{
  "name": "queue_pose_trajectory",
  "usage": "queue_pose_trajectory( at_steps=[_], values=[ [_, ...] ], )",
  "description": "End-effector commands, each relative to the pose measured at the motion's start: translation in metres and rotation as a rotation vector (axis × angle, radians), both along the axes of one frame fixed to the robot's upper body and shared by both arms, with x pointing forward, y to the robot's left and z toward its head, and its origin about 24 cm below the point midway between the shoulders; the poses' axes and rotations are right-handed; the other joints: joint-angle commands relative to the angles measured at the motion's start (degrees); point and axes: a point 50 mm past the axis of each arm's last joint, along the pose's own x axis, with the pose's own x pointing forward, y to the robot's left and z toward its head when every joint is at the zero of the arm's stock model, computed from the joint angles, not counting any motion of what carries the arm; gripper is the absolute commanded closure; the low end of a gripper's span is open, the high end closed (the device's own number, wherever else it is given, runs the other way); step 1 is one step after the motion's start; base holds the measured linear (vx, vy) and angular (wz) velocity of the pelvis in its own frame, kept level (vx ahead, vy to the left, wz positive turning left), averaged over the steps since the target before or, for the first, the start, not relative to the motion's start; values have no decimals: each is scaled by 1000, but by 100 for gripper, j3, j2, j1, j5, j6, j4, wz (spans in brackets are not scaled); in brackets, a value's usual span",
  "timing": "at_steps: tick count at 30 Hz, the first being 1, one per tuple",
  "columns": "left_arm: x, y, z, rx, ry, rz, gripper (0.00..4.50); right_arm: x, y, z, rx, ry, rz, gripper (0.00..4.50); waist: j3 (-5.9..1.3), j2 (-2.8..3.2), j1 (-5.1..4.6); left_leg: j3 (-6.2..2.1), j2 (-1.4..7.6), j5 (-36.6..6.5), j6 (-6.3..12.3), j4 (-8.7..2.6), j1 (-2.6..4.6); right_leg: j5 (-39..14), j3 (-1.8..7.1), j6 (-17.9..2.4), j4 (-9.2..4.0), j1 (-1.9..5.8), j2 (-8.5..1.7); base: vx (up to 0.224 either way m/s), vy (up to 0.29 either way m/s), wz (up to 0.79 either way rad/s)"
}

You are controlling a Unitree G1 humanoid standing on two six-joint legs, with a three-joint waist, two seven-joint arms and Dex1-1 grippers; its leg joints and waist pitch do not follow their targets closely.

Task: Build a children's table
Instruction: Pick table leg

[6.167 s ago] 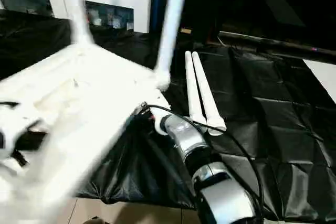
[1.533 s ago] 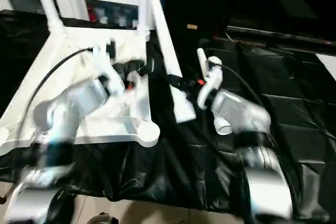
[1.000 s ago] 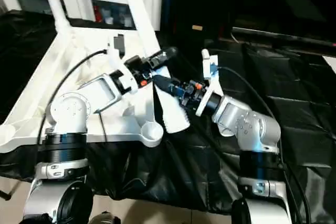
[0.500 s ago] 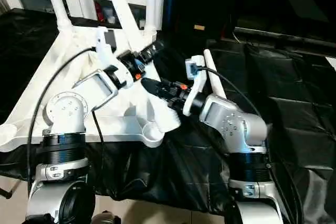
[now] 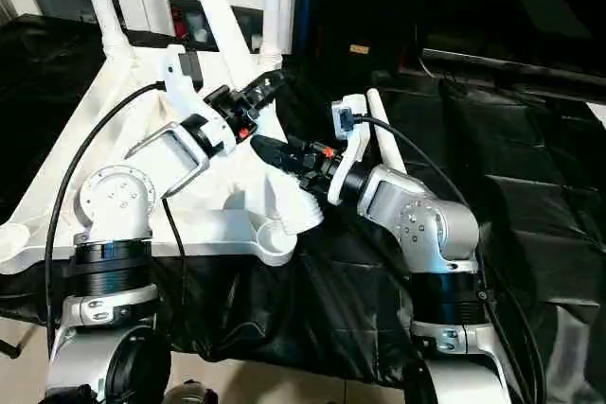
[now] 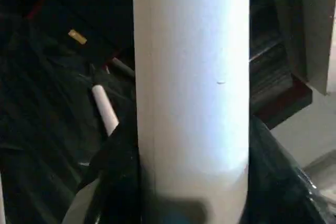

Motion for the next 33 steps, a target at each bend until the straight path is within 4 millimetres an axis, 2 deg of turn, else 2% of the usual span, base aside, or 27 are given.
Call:
queue_pose_trajectory(
  at_steps=[1, 3, 5, 6, 8, 14, 19, 33],
  values=[
    [-5, -8, 15, 18, -97, -48, 257, 1, 1, 8, -22, -26, 3, 233, -468, -21, -3, -76, 213, -749, -82, -371, 76, -1268, 303, -528, -487, 318, -498, 0, 0, 0],
    [-5, -7, 15, 33, -107, -50, 261, 1, 2, 8, -21, -23, 6, 198, -468, -27, -7, -78, 216, -743, -82, -373, 76, -1256, 302, -547, -478, 323, -504, 0, 0, 0],
    [-5, -6, 16, 82, -140, -60, 262, 2, 0, 9, -47, -28, 6, 192, -464, -39, -9, -74, 216, -729, -80, -373, 76, -1270, 304, -553, -482, 320, -504, 0, 0, 0],
    [-6, -6, 17, 108, -161, -71, 264, 3, -1, 9, -72, -37, 4, 164, -464, -26, -4, -73, 221, -697, -90, -372, 79, -1233, 307, -524, -472, 312, -499, 0, 0, 0],
    [-7, -7, 20, 153, -201, -100, 265, 4, -5, 8, -123, -36, 13, 154, -463, -32, -4, -77, 221, -708, -106, -381, 83, -1281, 304, -490, -474, 318, -496, 0, 0, 0],
    [-8, -9, 24, 230, -267, -157, 265, 4, -12, 3, -232, 6, 58, 154, -462, -42, -11, -64, 206, -688, -134, -363, 66, -1265, 316, -482, -468, 330, -498, 0, 0, 0],
    [-10, -12, 24, 287, -314, -208, 265, 1, -16, -3, -306, 57, 95, 154, -473, -44, -9, -65, 208, -609, -114, -354, 72, -1105, 309, -588, -442, 343, -489, 0, 0, 0],
    [-17, -20, 21, 355, -363, -291, 265, -3, -13, -11, -375, 105, 151, 154, -477, -60, -8, -58, 215, -596, -137, -344, 66, -1148, 313, -635, -432, 342, -504, 0, 0, 0]
  ],
)
